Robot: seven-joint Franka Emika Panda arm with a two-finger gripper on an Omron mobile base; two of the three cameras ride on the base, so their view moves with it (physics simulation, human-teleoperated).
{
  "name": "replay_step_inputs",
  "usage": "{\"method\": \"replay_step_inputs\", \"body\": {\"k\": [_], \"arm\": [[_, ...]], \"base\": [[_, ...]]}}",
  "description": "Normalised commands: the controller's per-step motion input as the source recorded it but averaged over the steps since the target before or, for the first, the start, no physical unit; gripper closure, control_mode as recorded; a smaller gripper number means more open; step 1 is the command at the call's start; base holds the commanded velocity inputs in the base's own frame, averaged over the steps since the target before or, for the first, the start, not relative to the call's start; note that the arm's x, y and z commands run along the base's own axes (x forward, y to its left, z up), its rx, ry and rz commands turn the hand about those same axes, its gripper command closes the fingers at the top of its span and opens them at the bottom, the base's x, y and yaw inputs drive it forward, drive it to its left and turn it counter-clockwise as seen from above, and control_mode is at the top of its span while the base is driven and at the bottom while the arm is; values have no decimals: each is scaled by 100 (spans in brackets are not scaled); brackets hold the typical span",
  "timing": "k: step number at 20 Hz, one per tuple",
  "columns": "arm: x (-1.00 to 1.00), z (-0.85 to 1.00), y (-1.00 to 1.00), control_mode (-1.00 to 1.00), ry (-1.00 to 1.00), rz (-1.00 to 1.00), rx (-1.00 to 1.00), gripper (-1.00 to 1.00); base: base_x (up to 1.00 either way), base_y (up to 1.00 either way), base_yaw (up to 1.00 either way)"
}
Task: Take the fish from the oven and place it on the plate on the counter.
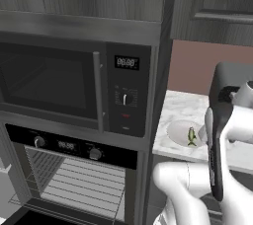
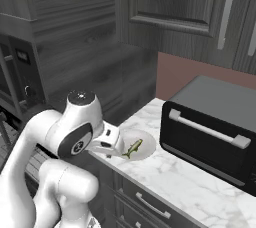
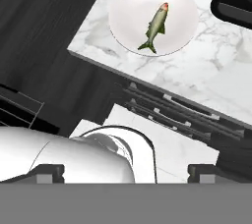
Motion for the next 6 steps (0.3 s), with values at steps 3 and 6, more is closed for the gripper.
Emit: {"method": "replay_step_inputs", "body": {"k": [3, 6], "arm": [[-32, 13, 20, -100, 0, 2, 0, -100], [-5, 14, 16, -100, 0, 0, 0, -100]], "base": [[0, 0, 0], [0, 0, 0]]}}
